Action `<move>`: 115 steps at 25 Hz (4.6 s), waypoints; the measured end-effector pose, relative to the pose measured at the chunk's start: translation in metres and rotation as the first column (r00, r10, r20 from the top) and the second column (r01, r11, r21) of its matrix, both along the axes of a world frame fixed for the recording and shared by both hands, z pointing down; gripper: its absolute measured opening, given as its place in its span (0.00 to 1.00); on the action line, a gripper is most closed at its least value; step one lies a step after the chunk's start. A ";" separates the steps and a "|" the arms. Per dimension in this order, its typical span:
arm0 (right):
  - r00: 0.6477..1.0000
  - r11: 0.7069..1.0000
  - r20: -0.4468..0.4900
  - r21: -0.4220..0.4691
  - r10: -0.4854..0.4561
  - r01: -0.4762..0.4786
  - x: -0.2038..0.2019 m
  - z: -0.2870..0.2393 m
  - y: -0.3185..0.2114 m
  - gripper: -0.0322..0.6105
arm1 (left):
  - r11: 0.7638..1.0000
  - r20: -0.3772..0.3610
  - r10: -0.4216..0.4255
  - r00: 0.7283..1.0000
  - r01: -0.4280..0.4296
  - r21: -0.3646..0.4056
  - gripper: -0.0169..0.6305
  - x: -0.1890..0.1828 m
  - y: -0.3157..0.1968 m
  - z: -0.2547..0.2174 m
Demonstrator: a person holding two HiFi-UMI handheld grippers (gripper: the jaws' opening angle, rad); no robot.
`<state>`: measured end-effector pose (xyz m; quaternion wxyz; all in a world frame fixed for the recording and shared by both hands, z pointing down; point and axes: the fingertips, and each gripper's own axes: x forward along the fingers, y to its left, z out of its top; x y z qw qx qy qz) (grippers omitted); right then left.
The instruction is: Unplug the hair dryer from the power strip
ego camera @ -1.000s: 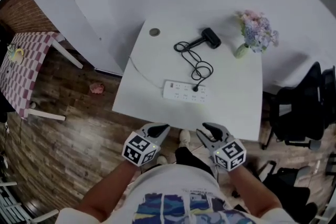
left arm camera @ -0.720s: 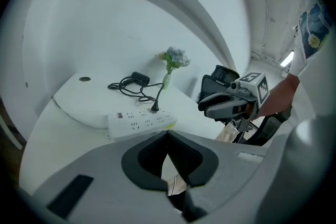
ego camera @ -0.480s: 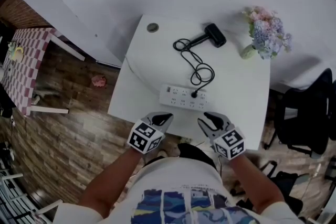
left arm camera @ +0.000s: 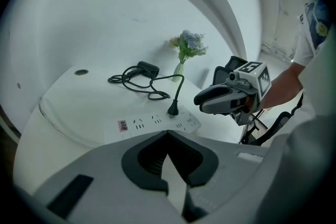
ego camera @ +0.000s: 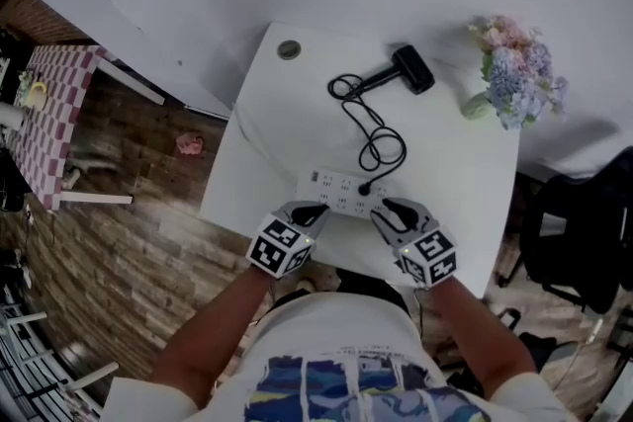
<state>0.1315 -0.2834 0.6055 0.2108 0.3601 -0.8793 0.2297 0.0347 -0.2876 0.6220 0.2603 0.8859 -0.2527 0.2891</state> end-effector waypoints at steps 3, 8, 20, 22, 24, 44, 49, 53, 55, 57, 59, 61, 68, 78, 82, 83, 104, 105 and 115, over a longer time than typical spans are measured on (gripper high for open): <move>1.000 1.000 0.005 -0.013 -0.010 0.010 0.000 0.007 -0.011 0.24 | 1.000 0.015 0.001 1.000 -0.001 -0.009 0.03 0.003 -0.008 0.006; 0.999 0.999 0.009 -0.024 -0.035 0.035 -0.006 0.015 -0.025 0.25 | 1.000 0.040 0.018 0.999 -0.017 -0.023 0.03 0.010 -0.017 0.015; 0.994 0.994 0.037 -0.048 -0.098 0.100 -0.019 0.027 -0.046 0.25 | 0.997 0.081 0.053 0.995 -0.049 -0.053 0.03 0.020 -0.025 0.033; 0.994 0.993 0.038 -0.049 -0.105 0.107 -0.021 0.029 -0.049 0.25 | 0.997 0.080 0.055 0.995 -0.051 -0.058 0.03 0.021 -0.026 0.036; 0.993 0.992 0.040 -0.050 -0.112 0.114 -0.022 0.030 -0.051 0.24 | 0.997 0.078 0.055 0.995 -0.050 -0.063 0.03 0.021 -0.026 0.036; 0.984 0.987 -0.088 0.023 -0.158 0.161 -0.031 0.024 -0.046 0.15 | 0.993 0.099 0.096 0.990 -0.089 -0.076 0.03 0.021 -0.024 0.038; 0.977 0.984 -0.140 0.052 -0.163 0.172 -0.032 0.020 -0.043 0.14 | 0.993 0.105 0.095 0.990 -0.086 -0.085 0.03 0.021 -0.025 0.037; 0.977 0.981 -0.138 0.081 -0.164 0.176 -0.034 0.011 -0.043 0.13 | 0.992 0.117 0.100 0.988 -0.089 -0.093 0.03 0.021 -0.024 0.039; 0.976 0.974 -0.135 0.124 -0.172 0.189 -0.040 -0.005 -0.048 0.13 | 0.991 0.118 0.103 0.988 -0.092 -0.092 0.03 0.022 -0.025 0.039; 0.971 0.968 -0.153 0.142 -0.185 0.207 -0.045 -0.015 -0.055 0.13 | 0.992 0.116 0.101 0.988 -0.091 -0.086 0.03 0.021 -0.025 0.039; 0.972 0.968 -0.138 0.135 -0.191 0.210 -0.045 -0.019 -0.059 0.13 | 0.993 0.117 0.093 0.989 -0.083 -0.082 0.03 0.021 -0.024 0.039; 0.975 0.972 -0.123 0.119 -0.187 0.202 -0.040 -0.020 -0.061 0.14 | 0.994 0.125 0.085 0.988 -0.077 -0.071 0.03 0.022 -0.024 0.039; 0.987 0.986 -0.082 0.089 -0.136 0.143 -0.024 -0.027 -0.064 0.14 | 0.997 0.089 0.033 0.995 -0.026 -0.072 0.03 0.017 -0.023 0.035; 0.994 0.990 -0.033 0.093 -0.105 0.107 -0.021 -0.048 -0.058 0.14 | 0.996 -0.039 -0.079 0.996 0.077 -0.052 0.03 -0.010 -0.015 -0.005; 0.996 0.991 -0.023 0.100 -0.089 0.091 -0.021 -0.057 -0.055 0.14 | 0.994 -0.063 -0.106 0.992 0.104 -0.028 0.03 -0.023 -0.009 -0.022; 0.996 0.991 -0.023 0.103 -0.086 0.088 -0.021 -0.059 -0.054 0.14 | 0.994 -0.072 -0.112 0.991 0.111 -0.025 0.03 -0.026 -0.006 -0.027; 0.998 0.989 -0.036 0.140 -0.052 0.056 -0.024 -0.083 -0.034 0.14 | 0.992 -0.203 -0.116 0.972 0.122 0.016 0.03 -0.054 0.043 -0.084; 0.998 0.989 -0.036 0.140 -0.052 0.056 -0.024 -0.084 -0.034 0.14 | 0.992 -0.204 -0.117 0.972 0.123 0.018 0.03 -0.055 0.044 -0.085; 0.998 0.989 -0.045 0.140 -0.041 0.047 -0.026 -0.088 -0.030 0.14 | 0.992 -0.210 -0.122 0.970 0.128 0.016 0.03 -0.066 0.053 -0.085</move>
